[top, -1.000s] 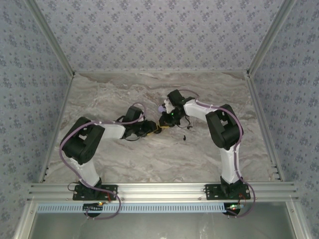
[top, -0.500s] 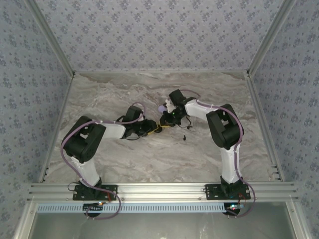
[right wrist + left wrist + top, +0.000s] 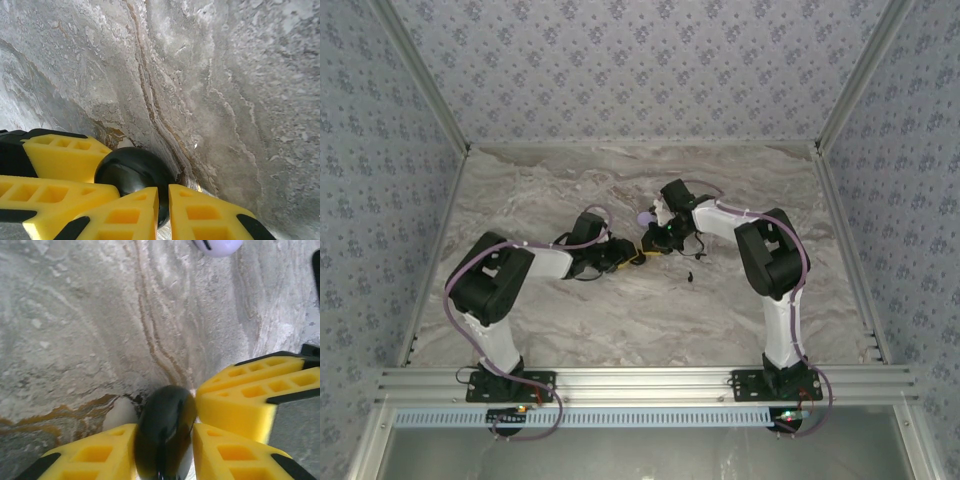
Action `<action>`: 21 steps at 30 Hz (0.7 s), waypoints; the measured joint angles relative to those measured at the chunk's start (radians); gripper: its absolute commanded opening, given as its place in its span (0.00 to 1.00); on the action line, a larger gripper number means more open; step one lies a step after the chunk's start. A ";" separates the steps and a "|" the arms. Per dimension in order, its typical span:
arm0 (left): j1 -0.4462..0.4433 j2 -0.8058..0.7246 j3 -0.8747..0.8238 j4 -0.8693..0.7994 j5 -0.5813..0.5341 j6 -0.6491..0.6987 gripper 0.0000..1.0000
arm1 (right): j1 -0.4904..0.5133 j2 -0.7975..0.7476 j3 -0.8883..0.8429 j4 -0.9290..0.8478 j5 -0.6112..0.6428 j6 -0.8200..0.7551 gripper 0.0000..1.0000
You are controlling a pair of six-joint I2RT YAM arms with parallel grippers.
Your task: Insert the wireless bluetooth earbuds into the charging case
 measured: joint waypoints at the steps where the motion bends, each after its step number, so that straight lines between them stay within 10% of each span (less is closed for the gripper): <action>1: -0.002 0.000 0.000 0.009 0.000 -0.002 0.33 | 0.000 0.002 -0.003 0.000 -0.004 0.000 0.16; 21: -0.006 -0.002 0.002 0.021 -0.015 0.020 0.15 | -0.010 -0.006 -0.044 0.006 -0.006 0.011 0.27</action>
